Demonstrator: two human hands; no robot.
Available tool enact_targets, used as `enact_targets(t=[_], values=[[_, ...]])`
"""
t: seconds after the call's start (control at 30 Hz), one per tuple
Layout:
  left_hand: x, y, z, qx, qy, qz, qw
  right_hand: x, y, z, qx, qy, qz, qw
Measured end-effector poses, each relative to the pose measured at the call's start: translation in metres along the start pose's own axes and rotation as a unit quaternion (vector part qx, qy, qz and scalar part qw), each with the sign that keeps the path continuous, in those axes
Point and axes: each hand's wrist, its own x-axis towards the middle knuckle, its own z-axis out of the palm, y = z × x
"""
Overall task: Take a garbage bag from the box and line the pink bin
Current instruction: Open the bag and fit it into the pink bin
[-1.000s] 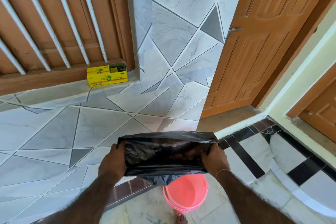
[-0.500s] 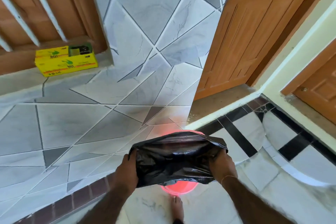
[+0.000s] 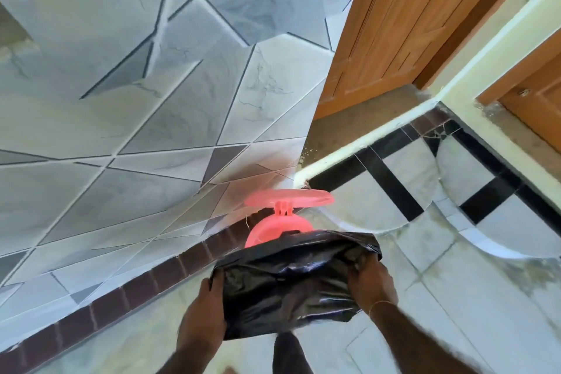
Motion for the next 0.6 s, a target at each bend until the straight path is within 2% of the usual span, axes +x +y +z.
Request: enact_targets(t=[0.1, 0.33, 0.6], values=[[0.027, 0.007, 0.009, -0.005, 0.011, -0.011, 1.0, 0.027, -0.006, 0.008, 0.014, 0.005, 0.005, 1.0], [0.069, 0.02, 0.056, -0.002, -0.02, -0.027, 0.999, 0.073, 0.018, 0.041, -0.007, -0.003, 0.021, 1.0], [0.109, 0.005, 0.085, -0.035, 0.013, -0.076, 0.996, 0.119, 0.017, 0.084, -0.057, -0.032, -0.015, 0.998]])
